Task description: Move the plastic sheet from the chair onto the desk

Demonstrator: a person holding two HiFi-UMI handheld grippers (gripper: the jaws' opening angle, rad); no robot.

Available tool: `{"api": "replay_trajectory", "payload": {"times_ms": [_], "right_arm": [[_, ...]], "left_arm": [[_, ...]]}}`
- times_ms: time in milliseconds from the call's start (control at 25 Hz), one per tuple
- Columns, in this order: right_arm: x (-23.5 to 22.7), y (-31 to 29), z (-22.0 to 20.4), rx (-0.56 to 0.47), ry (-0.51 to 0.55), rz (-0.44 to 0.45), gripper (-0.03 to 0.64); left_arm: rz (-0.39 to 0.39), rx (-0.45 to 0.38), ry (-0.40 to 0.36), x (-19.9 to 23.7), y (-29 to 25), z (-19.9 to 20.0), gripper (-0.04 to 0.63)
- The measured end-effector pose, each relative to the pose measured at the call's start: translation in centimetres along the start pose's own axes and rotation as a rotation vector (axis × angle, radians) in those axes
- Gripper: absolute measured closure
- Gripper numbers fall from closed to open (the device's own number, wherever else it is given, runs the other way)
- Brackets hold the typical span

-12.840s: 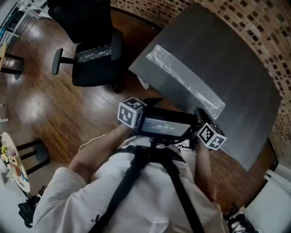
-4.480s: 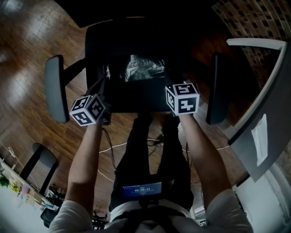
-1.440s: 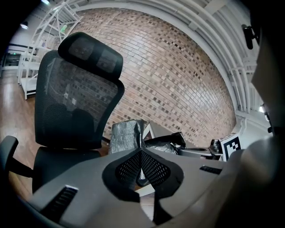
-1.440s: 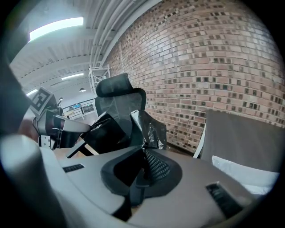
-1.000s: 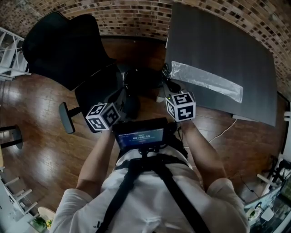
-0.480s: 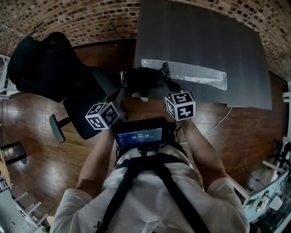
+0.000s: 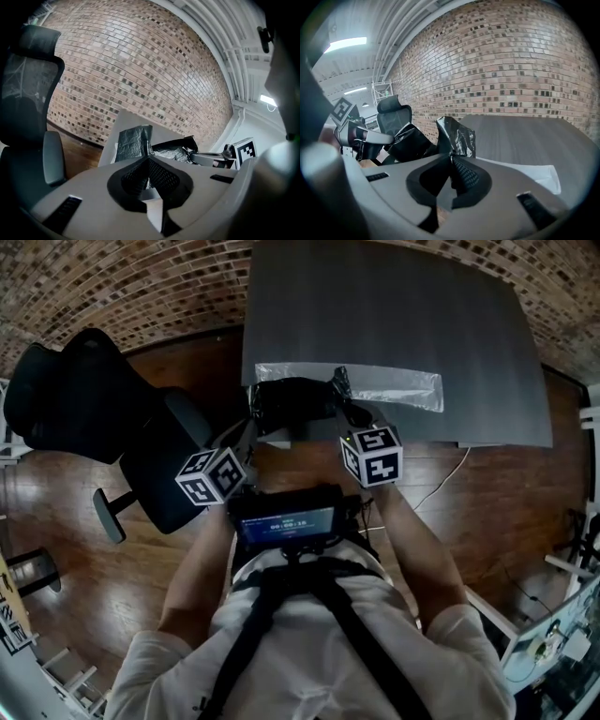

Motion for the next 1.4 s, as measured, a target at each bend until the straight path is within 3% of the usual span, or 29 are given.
{"api": "replay_trajectory", "payload": {"times_ms": [320,680,1040,1400], "right_arm": [[-3.0,1.1,-1.1,0.012,-0.078,-0.083,0.612],[-6.1,-1.8,0.1,0.049,-0.114,-0.174,0.613],[-7.9,-1.4,0.0,0.067,-0.119,-0.258,0.613],[-11.8,-1.5,-1.5,0.091,-0.129,-0.26,0.612]], "left_arm": [[-0.056,0.071,-0.036,-2.0,-3.0,-0.1,0.594],[-0.116,0.143,-0.056,-0.5,-8.7,2.7,0.594],[-0.159,0.178,-0.08,-0.5,-10.9,3.6,0.594],[-0.12,0.171,-0.096,-1.4,-14.0,3.4,0.594]]}}
Point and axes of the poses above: the fingertips, and each gripper's own axes: y backward along the fingers, x to its left, z out of its top, the point moved 3 cm from there along y, backward along the fingers, and after that the axes turned 13 degrees about y, right-handed, at the moved point
